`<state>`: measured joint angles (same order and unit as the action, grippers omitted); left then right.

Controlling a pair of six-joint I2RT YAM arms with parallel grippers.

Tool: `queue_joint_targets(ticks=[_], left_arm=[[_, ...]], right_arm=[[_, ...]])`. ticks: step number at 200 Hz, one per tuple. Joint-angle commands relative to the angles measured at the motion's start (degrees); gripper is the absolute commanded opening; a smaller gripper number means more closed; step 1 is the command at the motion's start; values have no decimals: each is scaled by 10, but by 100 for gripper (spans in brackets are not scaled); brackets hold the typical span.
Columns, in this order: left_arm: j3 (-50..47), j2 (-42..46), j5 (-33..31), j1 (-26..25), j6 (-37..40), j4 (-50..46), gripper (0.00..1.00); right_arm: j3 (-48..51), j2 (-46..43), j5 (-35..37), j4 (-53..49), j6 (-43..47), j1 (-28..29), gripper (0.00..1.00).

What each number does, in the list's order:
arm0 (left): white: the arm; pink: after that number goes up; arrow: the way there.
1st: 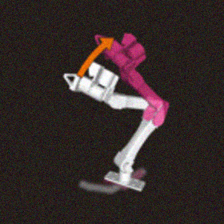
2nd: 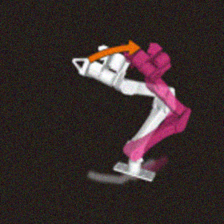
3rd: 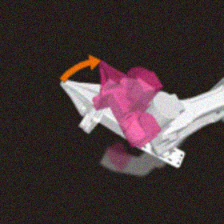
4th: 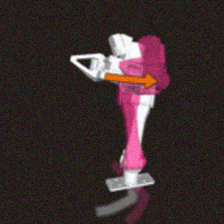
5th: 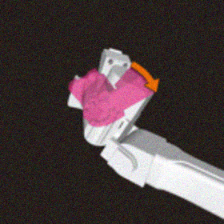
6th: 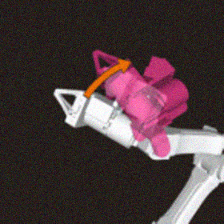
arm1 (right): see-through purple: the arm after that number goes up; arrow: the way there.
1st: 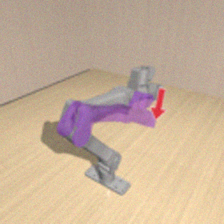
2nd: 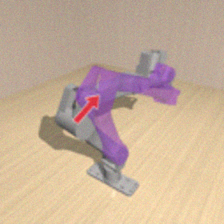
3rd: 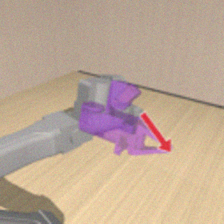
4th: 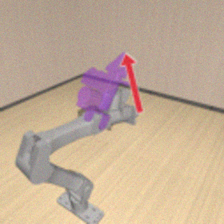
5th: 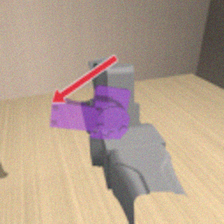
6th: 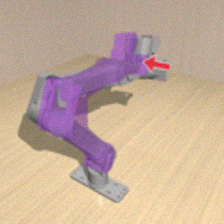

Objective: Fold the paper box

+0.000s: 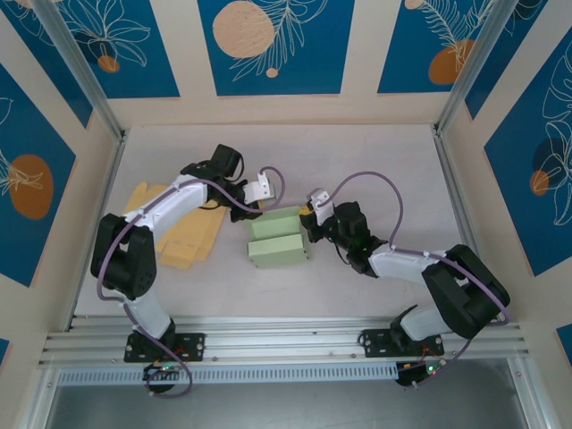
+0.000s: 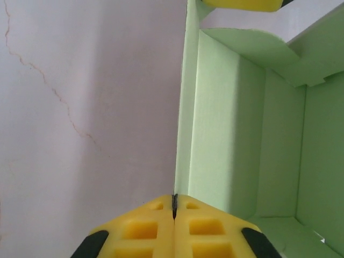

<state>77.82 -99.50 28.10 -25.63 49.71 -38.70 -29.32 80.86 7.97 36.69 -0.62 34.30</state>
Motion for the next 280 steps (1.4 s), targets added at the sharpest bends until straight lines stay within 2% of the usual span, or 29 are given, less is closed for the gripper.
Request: queue_joint_targets(ticks=[1,15,25,61,100,130,157,167,186,214,280], left_arm=[[19,-8,-10,-6,14,-30,0],[20,-6,-12,-8,13,-28,0],[18,-6,-12,-8,14,-27,0],[22,-5,-21,-11,11,-24,0],[25,-10,-32,-11,6,-26,0],[21,-5,-30,-11,-5,-22,0],[10,6,-27,-14,-17,-3,0],[5,8,-26,-17,-21,3,0],[0,11,-26,-20,-28,11,0],[-9,20,-30,-26,-39,25,0],[-53,66,-32,-56,-64,63,0]], right_arm=[[-16,-15,13,-46,-37,-10,17],[-27,-25,12,-83,-53,-15,26],[-38,-33,11,-115,-65,-19,36],[-77,-72,6,-222,-112,-30,55],[-98,-153,-2,-367,-201,-22,56],[-105,-229,16,-500,-274,26,56],[-90,-248,65,-569,-343,69,68],[-79,-249,63,-576,-361,76,69],[-62,-239,52,-571,-382,90,69],[-79,-181,44,-567,-370,105,76],[-174,4,107,-536,-345,109,73]])
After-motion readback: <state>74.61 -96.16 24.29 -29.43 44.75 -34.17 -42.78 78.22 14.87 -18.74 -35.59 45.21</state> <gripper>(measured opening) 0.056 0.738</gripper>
